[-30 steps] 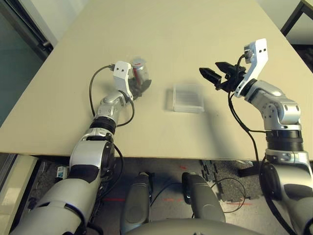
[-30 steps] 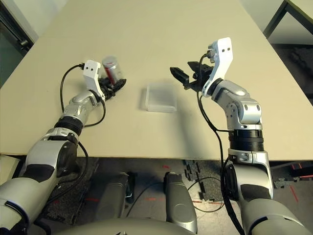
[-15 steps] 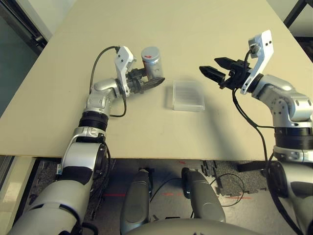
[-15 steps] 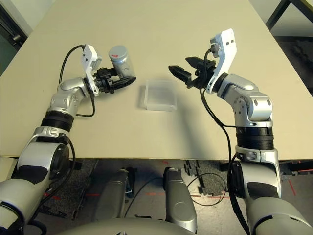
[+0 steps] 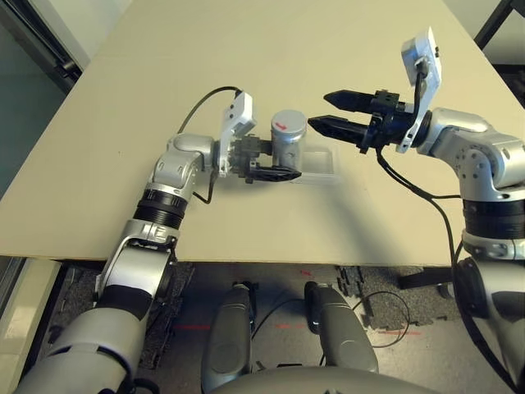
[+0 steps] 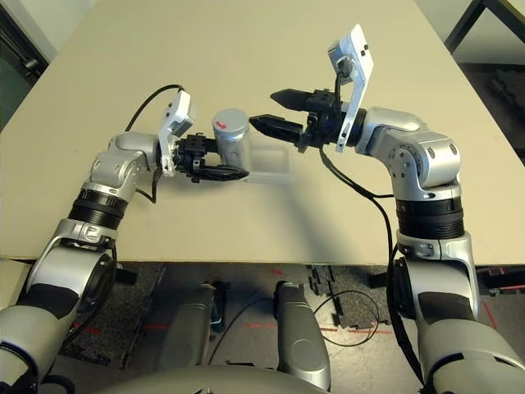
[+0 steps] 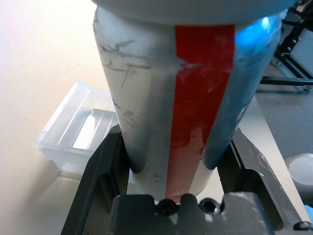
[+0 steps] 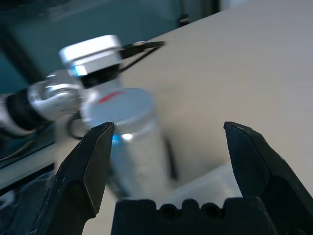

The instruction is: Pour the medicine from the bottle into the box.

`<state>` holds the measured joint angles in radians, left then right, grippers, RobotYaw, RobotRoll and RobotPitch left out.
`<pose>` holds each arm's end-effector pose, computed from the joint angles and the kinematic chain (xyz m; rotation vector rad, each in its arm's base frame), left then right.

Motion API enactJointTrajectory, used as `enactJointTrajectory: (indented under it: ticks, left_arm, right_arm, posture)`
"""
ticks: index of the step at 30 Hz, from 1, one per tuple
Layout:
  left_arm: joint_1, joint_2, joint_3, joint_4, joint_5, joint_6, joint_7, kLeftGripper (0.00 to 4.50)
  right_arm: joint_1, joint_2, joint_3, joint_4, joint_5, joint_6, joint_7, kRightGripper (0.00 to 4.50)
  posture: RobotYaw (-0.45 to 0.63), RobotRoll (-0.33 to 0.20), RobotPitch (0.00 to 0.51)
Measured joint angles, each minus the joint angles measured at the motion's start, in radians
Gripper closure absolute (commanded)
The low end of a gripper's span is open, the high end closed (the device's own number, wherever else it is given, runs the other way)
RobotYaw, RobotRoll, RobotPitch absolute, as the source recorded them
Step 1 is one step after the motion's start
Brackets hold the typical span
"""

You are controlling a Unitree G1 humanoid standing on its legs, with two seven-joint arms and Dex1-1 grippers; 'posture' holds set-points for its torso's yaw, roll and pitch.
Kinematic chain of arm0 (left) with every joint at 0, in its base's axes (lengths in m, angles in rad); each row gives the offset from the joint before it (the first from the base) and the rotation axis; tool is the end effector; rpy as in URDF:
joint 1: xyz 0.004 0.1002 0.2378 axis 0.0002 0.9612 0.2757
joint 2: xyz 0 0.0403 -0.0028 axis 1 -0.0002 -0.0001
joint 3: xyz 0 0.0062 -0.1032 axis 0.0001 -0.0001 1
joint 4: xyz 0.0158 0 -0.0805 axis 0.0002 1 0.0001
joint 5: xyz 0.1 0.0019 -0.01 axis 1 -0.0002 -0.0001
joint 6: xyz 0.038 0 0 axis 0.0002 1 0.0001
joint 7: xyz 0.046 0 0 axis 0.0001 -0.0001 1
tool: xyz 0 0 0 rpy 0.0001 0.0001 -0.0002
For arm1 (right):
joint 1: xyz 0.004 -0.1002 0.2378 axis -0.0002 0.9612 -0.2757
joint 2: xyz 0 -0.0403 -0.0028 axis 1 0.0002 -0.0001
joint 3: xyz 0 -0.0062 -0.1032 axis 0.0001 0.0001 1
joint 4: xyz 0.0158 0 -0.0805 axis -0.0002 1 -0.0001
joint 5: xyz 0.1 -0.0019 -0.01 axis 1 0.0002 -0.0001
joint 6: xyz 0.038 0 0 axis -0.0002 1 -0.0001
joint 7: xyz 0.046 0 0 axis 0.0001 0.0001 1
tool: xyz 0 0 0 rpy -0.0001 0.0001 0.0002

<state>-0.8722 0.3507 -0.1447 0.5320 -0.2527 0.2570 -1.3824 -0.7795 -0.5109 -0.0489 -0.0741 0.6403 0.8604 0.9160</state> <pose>0.3438 0.1603 0.1761 0.1977 0.0926 -1.5038 0.2903 -0.1860 0.2376 0.0238 0.0256 1.2017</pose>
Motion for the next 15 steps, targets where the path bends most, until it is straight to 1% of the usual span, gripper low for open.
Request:
enactJointTrajectory:
  ticks: [4, 9, 12, 15]
  left_arm:
    - [-0.027, -0.018, -0.016, 0.044, 0.004, -0.035, -0.006, 1.77]
    - [-0.059, -0.019, -0.017, 0.121, 0.016, -0.082, -0.013, 1.77]
    - [-0.071, -0.022, -0.017, 0.155, 0.024, -0.116, -0.013, 1.77]
    - [-0.078, -0.029, -0.020, 0.181, 0.028, -0.140, -0.014, 1.77]
  right_arm:
    - [0.000, -0.014, 0.023, -0.049, 0.030, 0.049, 0.015, 0.00]
    - [0.000, -0.051, 0.036, -0.052, 0.031, 0.058, 0.021, 0.00]
    - [-0.010, -0.055, 0.047, -0.052, 0.019, 0.049, 0.022, 0.00]
    - [-0.033, -0.056, 0.080, -0.048, -0.018, 0.015, 0.021, 0.00]
  posture:
    - [-0.03, 0.000, 0.178]
    - [-0.04, 0.000, 0.161]
    - [-0.05, 0.000, 0.154]
    - [-0.05, 0.000, 0.147]
